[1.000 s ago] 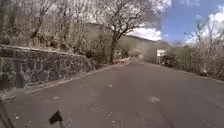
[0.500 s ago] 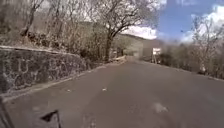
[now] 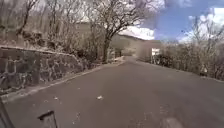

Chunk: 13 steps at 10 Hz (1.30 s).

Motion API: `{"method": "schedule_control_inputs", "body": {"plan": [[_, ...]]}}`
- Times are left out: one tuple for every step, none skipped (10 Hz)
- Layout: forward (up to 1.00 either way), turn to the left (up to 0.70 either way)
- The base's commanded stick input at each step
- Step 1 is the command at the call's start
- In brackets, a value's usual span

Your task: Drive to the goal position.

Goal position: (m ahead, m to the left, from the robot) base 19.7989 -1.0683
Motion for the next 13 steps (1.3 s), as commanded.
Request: {"method": "schedule_control_inputs", "body": {"plan": [[0.70,0.00],[0.70,0.00],[0.70,0.00],[0.70,0.00],[0.70,0.00],[0.70,0.00],[0.70,0.00],[0.70,0.00],[0.70,0.00],[0.70,0.00],[0.70,0.00],[0.70,-0.23],[0.70,-0.11]]}}
